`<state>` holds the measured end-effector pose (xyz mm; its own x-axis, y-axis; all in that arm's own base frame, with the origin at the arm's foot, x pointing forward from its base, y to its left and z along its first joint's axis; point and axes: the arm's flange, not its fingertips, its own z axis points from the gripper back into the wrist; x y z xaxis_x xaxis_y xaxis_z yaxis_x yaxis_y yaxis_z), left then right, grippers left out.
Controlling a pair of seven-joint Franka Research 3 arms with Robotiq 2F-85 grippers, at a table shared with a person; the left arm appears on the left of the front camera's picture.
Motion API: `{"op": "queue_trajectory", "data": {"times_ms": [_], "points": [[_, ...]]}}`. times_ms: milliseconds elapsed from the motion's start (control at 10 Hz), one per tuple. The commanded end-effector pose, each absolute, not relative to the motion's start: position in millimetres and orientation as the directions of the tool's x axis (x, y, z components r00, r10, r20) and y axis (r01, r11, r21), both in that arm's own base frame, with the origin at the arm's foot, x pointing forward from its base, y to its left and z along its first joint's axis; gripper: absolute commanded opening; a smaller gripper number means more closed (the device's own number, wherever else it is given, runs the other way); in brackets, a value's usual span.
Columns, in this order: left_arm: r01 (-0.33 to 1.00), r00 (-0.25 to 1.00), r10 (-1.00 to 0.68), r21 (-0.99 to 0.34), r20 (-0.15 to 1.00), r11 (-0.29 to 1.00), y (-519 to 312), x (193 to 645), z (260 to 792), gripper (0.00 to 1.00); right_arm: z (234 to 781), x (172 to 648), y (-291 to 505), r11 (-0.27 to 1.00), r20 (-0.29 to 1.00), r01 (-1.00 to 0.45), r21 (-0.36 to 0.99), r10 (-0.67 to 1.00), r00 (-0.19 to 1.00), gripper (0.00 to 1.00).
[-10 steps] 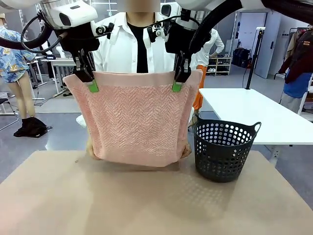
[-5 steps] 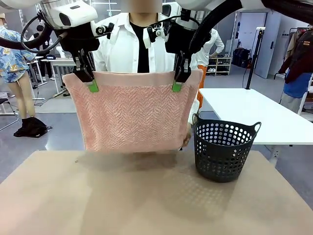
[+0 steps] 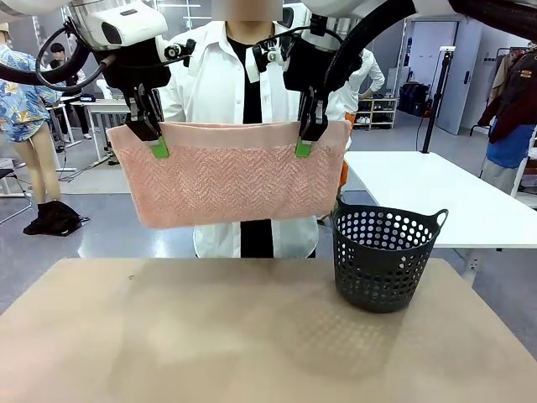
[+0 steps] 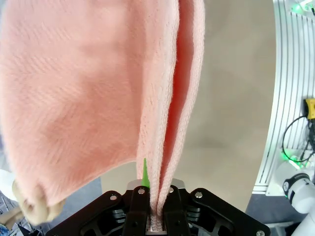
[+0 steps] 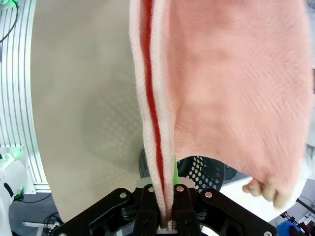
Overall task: Fold the towel.
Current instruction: Release the end of the 100 cm Hotel Towel you were holding.
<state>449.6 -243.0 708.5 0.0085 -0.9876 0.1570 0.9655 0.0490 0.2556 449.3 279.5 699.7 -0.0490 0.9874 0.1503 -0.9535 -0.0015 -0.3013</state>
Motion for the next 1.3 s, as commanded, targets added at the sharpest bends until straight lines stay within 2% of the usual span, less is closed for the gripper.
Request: {"op": "queue_trajectory", "data": {"times_ms": [0,1200], "points": [[0.963,0.009,-0.988,0.263,0.152,0.049,-241.5,449.5,710.5,0.00,702.4,447.1,277.4,-0.001,0.148,-0.951,-0.308,0.988,-0.048,0.00],[0.963,0.009,-0.988,0.263,0.152,0.049,-241.5,449.5,710.5,0.00,702.4,447.1,277.4,-0.001,0.148,-0.951,-0.308,0.988,-0.048,0.00]]}}
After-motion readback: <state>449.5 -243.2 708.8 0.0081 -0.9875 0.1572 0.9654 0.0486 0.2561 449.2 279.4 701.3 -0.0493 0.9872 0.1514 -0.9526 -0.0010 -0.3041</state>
